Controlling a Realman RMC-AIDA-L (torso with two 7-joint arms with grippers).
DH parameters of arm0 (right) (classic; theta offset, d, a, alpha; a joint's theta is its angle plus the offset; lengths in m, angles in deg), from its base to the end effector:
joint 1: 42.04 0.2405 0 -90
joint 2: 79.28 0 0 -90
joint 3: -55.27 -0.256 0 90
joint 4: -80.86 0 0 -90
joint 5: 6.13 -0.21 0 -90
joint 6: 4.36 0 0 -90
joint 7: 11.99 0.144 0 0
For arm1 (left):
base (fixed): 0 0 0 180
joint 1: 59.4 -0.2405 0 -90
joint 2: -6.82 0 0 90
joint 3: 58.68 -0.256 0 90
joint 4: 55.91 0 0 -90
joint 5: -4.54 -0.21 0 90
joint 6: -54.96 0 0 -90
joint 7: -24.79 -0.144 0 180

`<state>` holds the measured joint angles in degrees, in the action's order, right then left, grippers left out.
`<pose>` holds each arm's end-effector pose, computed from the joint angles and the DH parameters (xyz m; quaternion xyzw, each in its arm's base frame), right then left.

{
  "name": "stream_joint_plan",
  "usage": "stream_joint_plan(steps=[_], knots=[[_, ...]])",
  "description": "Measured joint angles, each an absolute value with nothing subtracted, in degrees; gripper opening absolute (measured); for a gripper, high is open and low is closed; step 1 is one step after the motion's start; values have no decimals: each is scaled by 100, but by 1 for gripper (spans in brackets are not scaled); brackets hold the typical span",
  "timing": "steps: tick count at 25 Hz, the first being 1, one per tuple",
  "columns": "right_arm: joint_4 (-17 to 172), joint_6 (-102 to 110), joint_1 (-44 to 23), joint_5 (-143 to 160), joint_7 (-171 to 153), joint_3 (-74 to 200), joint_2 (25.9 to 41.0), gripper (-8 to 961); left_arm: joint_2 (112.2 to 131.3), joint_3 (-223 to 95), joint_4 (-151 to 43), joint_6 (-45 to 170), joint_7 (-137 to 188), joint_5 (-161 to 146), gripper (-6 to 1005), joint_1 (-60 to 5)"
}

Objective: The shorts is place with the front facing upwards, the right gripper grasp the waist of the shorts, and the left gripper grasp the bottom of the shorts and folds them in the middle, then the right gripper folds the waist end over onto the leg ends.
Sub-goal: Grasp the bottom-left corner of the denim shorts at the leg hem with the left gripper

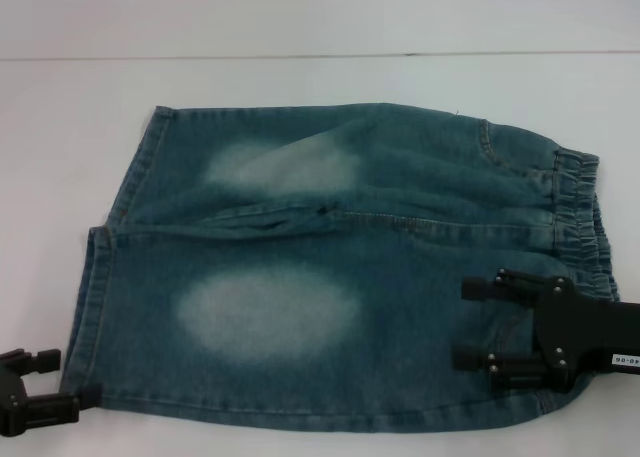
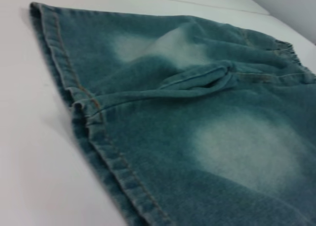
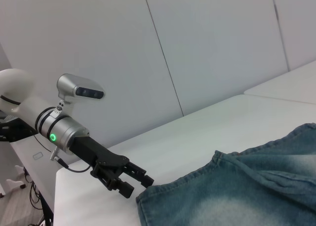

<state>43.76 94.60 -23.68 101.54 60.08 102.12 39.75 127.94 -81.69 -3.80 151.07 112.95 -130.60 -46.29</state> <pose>0.2902 0.2545 -0.0084 -0.9324 0.2101 0.2848 0.0732 -0.3732 0.2190 0.0432 -0.8786 -0.4194 -0.1291 0.1884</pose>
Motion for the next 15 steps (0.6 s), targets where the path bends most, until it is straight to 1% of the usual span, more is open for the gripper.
stream_joint_plan(steps=[15], knots=[[4376, 9460, -2368, 10154, 6053, 10212, 3954, 922, 12876, -8236, -418, 15118, 11365, -13345, 825, -4465]])
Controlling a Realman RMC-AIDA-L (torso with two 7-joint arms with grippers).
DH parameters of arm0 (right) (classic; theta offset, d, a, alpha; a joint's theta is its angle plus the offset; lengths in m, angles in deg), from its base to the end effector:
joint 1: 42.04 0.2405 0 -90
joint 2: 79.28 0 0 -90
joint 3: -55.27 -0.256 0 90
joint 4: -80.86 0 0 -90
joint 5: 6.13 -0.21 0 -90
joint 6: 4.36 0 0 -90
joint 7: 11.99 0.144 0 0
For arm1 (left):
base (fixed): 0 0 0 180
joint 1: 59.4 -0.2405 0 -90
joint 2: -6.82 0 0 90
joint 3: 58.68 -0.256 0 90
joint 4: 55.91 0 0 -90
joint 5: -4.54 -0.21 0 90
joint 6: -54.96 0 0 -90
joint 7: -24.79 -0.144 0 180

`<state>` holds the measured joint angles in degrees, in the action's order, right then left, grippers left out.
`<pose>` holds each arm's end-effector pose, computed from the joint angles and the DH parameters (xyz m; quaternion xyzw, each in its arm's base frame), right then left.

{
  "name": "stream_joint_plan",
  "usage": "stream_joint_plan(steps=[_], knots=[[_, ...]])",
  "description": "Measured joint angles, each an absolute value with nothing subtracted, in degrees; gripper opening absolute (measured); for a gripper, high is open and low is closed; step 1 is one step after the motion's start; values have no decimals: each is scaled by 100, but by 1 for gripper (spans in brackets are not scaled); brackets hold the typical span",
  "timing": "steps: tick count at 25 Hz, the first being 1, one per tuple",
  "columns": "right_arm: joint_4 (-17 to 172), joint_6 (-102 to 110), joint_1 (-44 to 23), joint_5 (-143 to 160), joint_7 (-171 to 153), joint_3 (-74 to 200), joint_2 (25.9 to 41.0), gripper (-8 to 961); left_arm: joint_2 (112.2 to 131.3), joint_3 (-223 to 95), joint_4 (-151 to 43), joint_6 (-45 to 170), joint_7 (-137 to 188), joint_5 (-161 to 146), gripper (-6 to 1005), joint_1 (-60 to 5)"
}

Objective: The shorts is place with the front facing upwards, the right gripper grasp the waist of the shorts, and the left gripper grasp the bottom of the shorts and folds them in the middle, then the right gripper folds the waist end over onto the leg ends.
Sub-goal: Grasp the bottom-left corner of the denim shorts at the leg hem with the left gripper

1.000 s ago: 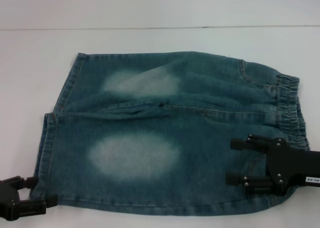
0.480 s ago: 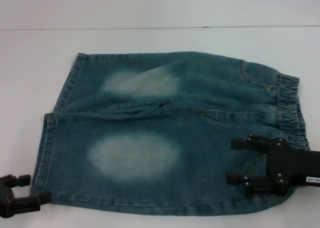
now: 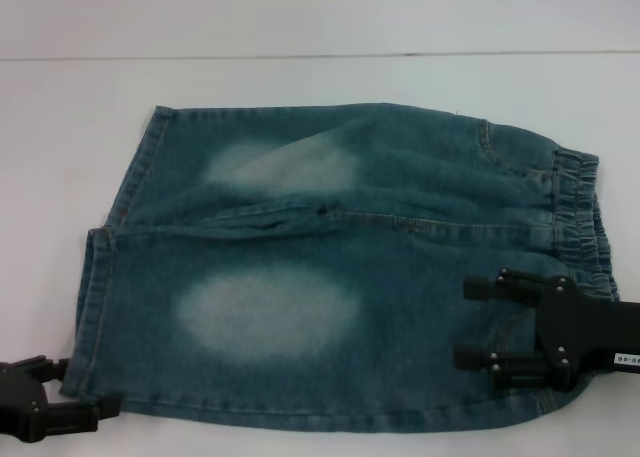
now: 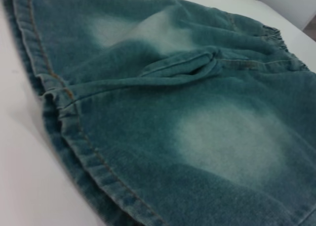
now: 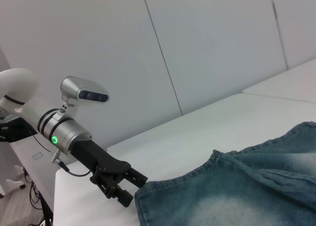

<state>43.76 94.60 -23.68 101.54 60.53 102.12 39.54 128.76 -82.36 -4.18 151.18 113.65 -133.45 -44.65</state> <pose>0.2910 0.2548 -0.0070 -0.9320 0.2135 0.2836 0.0729 -0.3672 0.2234 0.0320 -0.8854 -0.4194 -0.1166 0.1630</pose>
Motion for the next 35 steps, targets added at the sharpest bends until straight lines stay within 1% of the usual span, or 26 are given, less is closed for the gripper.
stream_joint_plan(steps=[35], knots=[[4376, 9451, -2341, 10154, 6140, 10212, 3946, 916, 12919, -8193, -264, 15341, 11372, -13317, 788, -4400]])
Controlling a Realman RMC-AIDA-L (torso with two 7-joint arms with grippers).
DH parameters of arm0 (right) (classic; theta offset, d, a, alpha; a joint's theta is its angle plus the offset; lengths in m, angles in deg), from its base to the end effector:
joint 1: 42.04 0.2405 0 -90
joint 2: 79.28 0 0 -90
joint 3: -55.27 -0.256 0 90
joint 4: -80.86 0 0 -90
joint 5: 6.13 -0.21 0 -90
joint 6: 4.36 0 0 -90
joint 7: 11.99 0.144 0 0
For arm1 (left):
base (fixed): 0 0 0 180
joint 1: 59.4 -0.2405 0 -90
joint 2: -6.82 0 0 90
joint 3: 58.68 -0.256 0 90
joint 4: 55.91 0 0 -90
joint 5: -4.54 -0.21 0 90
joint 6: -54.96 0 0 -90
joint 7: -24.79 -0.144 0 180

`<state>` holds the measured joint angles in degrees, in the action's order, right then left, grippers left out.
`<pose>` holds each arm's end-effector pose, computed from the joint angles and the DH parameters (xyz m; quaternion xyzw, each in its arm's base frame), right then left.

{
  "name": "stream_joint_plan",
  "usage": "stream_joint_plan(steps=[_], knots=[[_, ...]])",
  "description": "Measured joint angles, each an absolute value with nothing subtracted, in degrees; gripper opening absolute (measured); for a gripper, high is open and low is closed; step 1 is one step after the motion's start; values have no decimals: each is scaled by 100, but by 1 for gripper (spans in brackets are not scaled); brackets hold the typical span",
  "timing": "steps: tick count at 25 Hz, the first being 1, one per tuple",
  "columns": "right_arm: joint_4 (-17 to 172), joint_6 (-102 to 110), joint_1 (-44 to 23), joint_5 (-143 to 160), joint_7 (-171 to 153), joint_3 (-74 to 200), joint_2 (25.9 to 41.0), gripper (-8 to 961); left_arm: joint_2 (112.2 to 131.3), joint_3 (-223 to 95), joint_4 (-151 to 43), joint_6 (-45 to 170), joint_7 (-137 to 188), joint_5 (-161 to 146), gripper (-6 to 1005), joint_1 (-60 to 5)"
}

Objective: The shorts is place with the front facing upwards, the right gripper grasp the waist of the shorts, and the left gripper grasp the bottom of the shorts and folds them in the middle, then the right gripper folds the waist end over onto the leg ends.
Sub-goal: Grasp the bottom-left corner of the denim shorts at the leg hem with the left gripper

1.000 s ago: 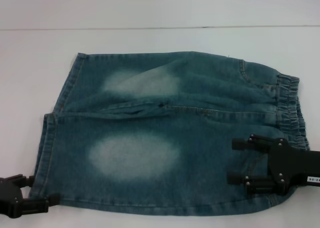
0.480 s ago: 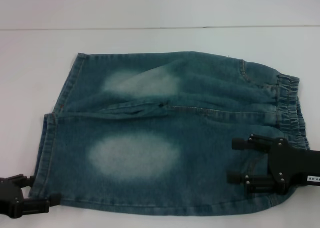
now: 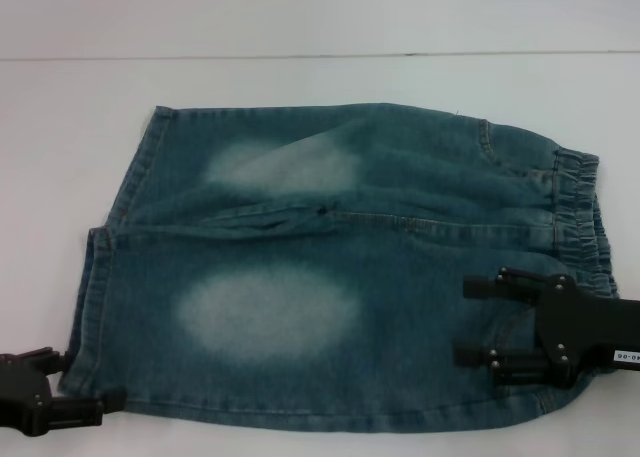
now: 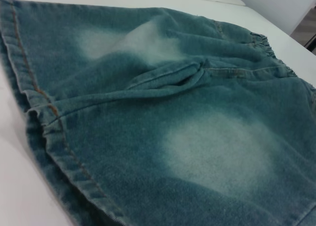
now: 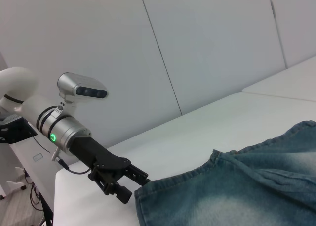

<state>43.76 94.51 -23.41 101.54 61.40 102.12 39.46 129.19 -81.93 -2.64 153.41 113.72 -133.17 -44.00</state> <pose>0.2903 0.2564 -0.0066 -0.9311 0.2185 0.2834 0.0711 -0.3589 0.2264 0.0344 -0.8909 -0.4076 -0.1258 0.1558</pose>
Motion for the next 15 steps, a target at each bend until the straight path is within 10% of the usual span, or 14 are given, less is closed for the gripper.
stream_joint_plan(steps=[10, 15], knots=[[4376, 9452, -2344, 10154, 6140, 10212, 3946, 917, 12936, -8340, -241, 15329, 11347, -13337, 777, -4303], [4377, 9452, -2362, 10154, 6140, 10212, 3946, 917, 12886, -8393, -217, 15299, 11368, -13341, 458, -4268]])
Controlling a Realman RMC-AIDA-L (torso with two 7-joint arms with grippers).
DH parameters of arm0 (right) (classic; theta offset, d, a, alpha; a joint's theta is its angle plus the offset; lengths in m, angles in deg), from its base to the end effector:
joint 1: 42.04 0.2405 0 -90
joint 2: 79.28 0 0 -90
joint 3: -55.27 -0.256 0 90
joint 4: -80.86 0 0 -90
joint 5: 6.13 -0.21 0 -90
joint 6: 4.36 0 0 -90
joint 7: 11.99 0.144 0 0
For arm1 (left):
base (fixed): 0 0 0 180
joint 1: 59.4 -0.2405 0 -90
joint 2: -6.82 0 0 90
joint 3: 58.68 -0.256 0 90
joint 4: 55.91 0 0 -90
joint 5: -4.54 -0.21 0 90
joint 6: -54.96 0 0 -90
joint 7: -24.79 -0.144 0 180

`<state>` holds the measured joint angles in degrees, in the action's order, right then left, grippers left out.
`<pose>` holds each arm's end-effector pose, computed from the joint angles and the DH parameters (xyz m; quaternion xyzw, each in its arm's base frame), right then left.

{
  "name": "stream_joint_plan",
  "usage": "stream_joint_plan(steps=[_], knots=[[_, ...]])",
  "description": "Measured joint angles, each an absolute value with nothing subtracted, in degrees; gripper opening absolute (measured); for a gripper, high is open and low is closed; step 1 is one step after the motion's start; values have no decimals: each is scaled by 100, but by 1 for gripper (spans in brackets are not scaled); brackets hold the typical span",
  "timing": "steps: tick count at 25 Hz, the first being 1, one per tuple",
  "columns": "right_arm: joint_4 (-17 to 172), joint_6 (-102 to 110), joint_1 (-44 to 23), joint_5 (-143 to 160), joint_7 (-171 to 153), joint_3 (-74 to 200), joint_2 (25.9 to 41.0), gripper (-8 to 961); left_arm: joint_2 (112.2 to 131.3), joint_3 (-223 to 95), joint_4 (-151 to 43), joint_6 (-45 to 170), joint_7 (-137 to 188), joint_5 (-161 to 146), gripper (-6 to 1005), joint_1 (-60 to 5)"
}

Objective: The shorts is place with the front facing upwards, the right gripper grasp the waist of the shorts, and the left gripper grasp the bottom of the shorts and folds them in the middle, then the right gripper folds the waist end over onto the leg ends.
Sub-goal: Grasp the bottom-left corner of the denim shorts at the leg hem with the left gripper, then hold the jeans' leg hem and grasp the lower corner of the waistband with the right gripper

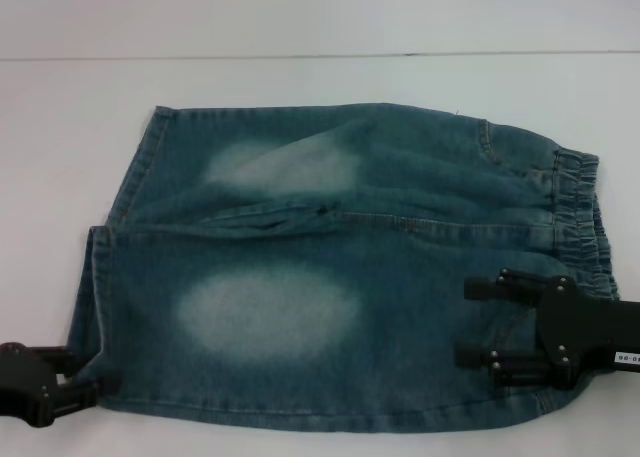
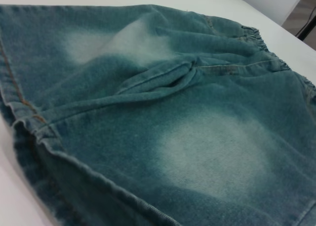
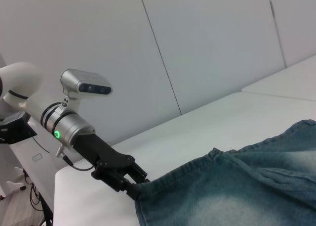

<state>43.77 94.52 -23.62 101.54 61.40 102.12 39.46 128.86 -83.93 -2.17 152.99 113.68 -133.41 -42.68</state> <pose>0.2912 0.2553 -0.0066 -0.9307 0.2202 0.2833 0.0715 -0.3532 0.2366 0.0347 -0.9025 -0.3882 -0.1121 0.1493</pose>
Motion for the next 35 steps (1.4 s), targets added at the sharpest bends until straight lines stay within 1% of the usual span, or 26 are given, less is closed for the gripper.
stream_joint_plan(steps=[3, 11, 13, 16, 20, 24, 27, 31, 35], knots=[[4376, 9452, -2361, 10154, 6142, 10208, 3946, 916, 12875, -8394, -207, 15228, 11372, -13343, 330, -4262], [4377, 9506, -2360, 10137, 6327, 10080, 3944, 917, 12872, -8429, -203, 15151, 11374, -13354, 169, -4261], [4377, 9564, -2363, 10132, 6586, 9898, 3913, 917, 12873, -8429, -203, 15150, 11373, -13354, 129, -4257], [4393, 9766, -2405, 10137, 7161, 9442, 3784, 917, 12887, -8427, -203, 15147, 11363, -13354, 89, -4241], [4495, 10062, -2737, 10151, 7471, 8780, 3521, 916, 12913, -8426, -193, 15149, 11339, -13349, 49, -4221], [4690, 10051, -3095, 10338, 7664, 8311, 3275, 916, 12932, -8422, -189, 15140, 11330, -13347, 49, -4171], [4804, 10058, -3049, 10970, 8454, 8109, 3081, 917, 12933, -8425, -192, 15137, 11329, -13349, 49, -4114], [4696, 10055, -2966, 11604, 9063, 7770, 3004, 917, 12921, -8429, -191, 15137, 11330, -13354, 50, -4053], [4558, 9928, -2958, 11970, 9212, 7671, 2988, 916, 12908, -8433, -189, 15138, 11331, -13354, 50, -4036]])
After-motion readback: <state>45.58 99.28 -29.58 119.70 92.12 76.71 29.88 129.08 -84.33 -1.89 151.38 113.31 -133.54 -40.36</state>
